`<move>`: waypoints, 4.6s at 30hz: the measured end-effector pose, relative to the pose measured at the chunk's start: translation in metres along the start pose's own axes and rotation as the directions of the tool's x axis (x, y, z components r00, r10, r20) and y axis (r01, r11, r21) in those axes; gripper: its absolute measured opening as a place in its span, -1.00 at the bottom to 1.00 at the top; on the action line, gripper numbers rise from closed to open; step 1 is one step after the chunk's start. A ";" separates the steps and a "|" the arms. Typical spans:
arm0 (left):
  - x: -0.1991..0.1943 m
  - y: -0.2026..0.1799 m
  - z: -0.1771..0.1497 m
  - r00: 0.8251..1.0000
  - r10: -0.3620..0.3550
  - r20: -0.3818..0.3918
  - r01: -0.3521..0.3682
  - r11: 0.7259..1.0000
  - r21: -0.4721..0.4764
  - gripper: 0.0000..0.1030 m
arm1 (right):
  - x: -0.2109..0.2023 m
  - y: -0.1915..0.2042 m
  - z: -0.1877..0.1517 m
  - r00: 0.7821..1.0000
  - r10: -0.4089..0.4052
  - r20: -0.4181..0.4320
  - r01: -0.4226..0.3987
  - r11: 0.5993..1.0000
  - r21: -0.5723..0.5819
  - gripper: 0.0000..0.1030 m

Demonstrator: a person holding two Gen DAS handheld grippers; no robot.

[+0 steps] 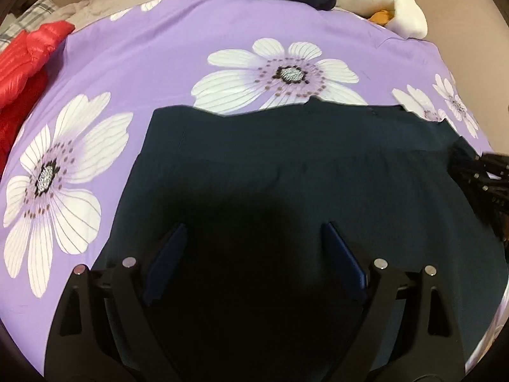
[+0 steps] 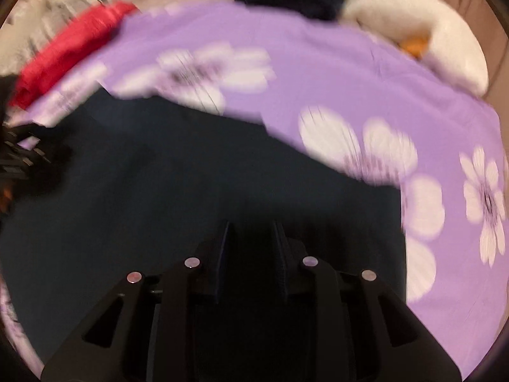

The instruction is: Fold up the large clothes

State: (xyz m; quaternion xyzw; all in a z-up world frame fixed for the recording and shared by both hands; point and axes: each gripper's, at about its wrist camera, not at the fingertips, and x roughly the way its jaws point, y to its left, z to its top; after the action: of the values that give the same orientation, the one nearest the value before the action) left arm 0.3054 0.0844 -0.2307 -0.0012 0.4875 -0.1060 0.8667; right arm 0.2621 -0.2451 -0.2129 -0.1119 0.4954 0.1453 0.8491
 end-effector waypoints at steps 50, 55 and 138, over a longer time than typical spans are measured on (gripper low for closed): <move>-0.065 -0.086 -0.090 0.999 0.047 -0.011 -0.046 0.996 0.070 0.84 | -0.068 0.079 -0.085 0.996 0.003 0.092 -0.016 0.989 0.144 0.46; -0.057 -0.079 -0.098 1.000 0.022 -0.005 -0.022 0.995 0.094 0.84 | -0.057 0.075 -0.090 0.997 -0.025 0.075 0.015 0.990 0.138 0.58; -0.233 -0.110 -0.139 0.982 0.179 -0.057 -0.185 0.974 -0.130 0.96 | -0.221 0.118 -0.142 0.998 -0.061 -0.008 0.060 0.937 0.345 0.97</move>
State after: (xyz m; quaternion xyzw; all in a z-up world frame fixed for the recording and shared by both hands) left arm 0.0510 0.0336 -0.0954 -0.0127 0.5108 0.0069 0.8596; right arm 0.0016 -0.2123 -0.0941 0.0236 0.5083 0.0302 0.8603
